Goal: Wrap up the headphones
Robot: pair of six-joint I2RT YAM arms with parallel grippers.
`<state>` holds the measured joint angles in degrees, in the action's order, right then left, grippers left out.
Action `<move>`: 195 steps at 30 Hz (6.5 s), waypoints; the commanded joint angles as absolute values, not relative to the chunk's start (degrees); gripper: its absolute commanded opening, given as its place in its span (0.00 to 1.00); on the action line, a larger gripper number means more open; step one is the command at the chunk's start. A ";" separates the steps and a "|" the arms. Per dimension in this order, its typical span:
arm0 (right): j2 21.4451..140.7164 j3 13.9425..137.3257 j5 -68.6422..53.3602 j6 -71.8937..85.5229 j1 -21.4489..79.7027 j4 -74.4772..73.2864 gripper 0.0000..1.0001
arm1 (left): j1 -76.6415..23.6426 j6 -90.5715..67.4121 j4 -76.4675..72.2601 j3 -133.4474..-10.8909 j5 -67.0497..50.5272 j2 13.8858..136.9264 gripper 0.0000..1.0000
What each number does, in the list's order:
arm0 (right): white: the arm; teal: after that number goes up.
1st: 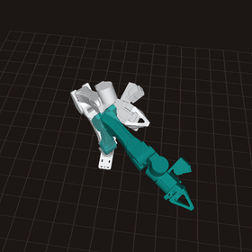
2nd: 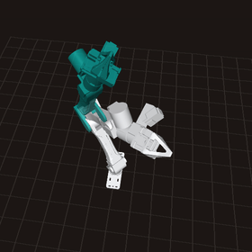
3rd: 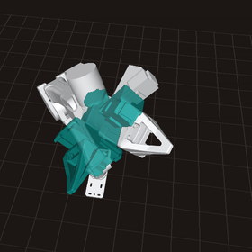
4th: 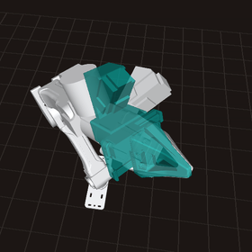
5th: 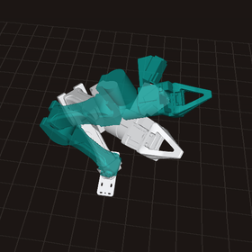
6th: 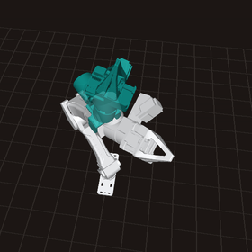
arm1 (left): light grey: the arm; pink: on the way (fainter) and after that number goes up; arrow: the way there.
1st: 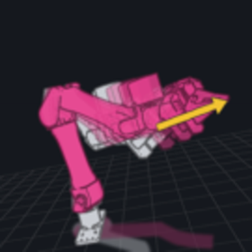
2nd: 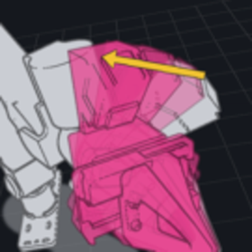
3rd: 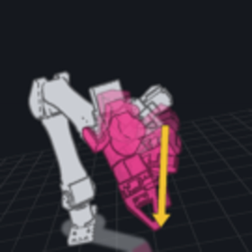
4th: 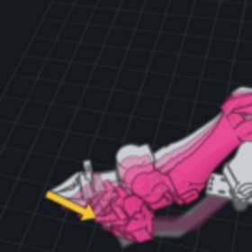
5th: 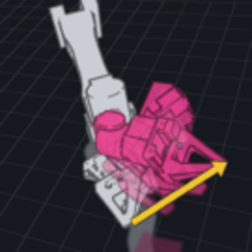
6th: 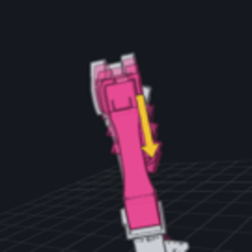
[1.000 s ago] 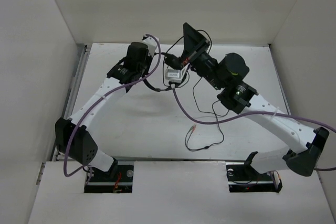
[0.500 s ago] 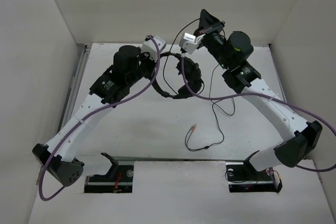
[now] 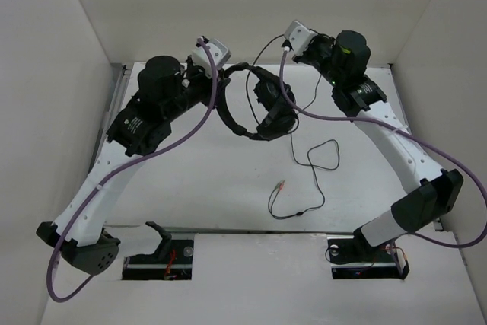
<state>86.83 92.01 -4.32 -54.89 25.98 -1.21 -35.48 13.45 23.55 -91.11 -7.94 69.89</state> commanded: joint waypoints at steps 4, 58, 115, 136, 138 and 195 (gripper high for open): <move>82.71 87.21 -10.72 -34.30 25.88 -5.01 0.00 | -33.53 9.76 20.13 -97.38 -11.51 67.23 0.00; 78.22 62.41 -65.13 60.11 38.79 41.56 0.21 | -13.05 -13.10 5.19 -118.12 1.05 84.81 0.00; 83.67 93.08 17.67 -68.66 36.70 7.82 0.00 | -38.45 16.26 15.90 -82.79 7.40 78.50 0.00; 90.53 103.36 11.43 -50.98 34.23 -0.09 0.00 | -41.53 12.48 24.26 -88.77 -10.19 75.32 0.00; 90.96 101.70 10.90 -50.10 33.62 -0.18 0.00 | -41.35 12.39 24.43 -89.47 -10.28 74.97 0.00; 80.33 51.77 -66.71 53.09 40.38 44.83 0.35 | -11.73 10.81 6.86 -126.12 5.35 89.56 0.00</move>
